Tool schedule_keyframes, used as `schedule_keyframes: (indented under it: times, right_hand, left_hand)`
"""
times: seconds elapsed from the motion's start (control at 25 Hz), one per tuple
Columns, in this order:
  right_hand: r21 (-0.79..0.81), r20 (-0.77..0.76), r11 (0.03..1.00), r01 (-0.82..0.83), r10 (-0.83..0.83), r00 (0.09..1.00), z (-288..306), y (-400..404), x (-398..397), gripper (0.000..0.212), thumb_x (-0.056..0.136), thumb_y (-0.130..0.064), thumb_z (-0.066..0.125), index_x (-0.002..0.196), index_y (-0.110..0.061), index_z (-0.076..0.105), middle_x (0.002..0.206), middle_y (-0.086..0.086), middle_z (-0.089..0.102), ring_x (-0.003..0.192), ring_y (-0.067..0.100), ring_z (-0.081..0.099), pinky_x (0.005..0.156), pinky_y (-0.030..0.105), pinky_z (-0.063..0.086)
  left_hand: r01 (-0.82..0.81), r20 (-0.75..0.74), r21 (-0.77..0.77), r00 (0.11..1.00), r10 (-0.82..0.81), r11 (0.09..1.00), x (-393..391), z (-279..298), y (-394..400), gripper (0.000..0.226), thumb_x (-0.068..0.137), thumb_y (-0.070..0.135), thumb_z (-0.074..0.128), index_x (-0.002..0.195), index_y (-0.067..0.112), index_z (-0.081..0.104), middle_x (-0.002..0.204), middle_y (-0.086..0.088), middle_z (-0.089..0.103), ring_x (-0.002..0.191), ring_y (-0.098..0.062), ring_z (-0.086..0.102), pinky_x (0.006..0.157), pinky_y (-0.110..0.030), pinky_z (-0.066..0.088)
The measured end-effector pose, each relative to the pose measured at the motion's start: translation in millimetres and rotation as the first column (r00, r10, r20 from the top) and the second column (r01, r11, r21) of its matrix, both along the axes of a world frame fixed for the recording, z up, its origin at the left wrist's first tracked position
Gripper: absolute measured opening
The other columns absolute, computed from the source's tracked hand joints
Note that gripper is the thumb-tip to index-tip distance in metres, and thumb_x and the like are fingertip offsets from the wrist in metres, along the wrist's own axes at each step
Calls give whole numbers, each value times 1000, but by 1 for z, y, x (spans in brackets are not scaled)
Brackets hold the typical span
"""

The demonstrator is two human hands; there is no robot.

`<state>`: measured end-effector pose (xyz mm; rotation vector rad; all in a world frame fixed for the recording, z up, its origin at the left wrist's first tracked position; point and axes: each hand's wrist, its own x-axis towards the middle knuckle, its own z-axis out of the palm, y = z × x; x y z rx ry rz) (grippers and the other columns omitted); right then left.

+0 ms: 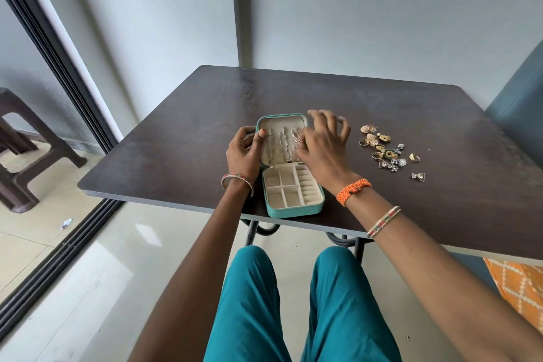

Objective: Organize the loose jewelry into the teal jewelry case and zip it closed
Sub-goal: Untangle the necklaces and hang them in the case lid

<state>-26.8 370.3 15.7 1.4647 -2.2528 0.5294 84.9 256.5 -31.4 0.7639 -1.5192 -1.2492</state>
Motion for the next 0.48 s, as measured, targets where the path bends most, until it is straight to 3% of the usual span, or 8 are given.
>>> schedule_keyframes:
  times: [0.2, 0.4, 0.48]
  right_hand:
    - [-33, 117, 999, -41, 45, 992, 17, 15, -3, 12, 84, -21, 56, 85, -12, 63, 141, 9, 44, 132, 26, 31, 102, 41, 18]
    - [162, 212, 977, -137, 101, 972, 27, 21, -4, 20, 90, -24, 51, 88, -22, 71, 148, 2, 38, 138, 22, 20, 107, 43, 11]
    - [135, 235, 982, -135, 101, 967, 25, 22, -3, 25, 89, -15, 51, 89, -29, 72, 148, 1, 39, 139, 22, 22, 109, 44, 11]
  left_hand:
    - [-26, 38, -58, 999, 28, 998, -1, 1, 3, 11, 89, 27, 60, 88, 17, 63, 81, 2, 69, 70, -1, 63, 68, -28, 55]
    - [-28, 9, -50, 1000, 28, 998, -1, 4, 6, 10, 88, 23, 63, 88, 13, 65, 79, 1, 69, 67, 7, 62, 66, -19, 53]
    - [-18, -11, -42, 1000, 18, 999, -1, 5, 6, 9, 88, 22, 63, 89, 12, 65, 79, 2, 69, 67, 6, 63, 65, -17, 52]
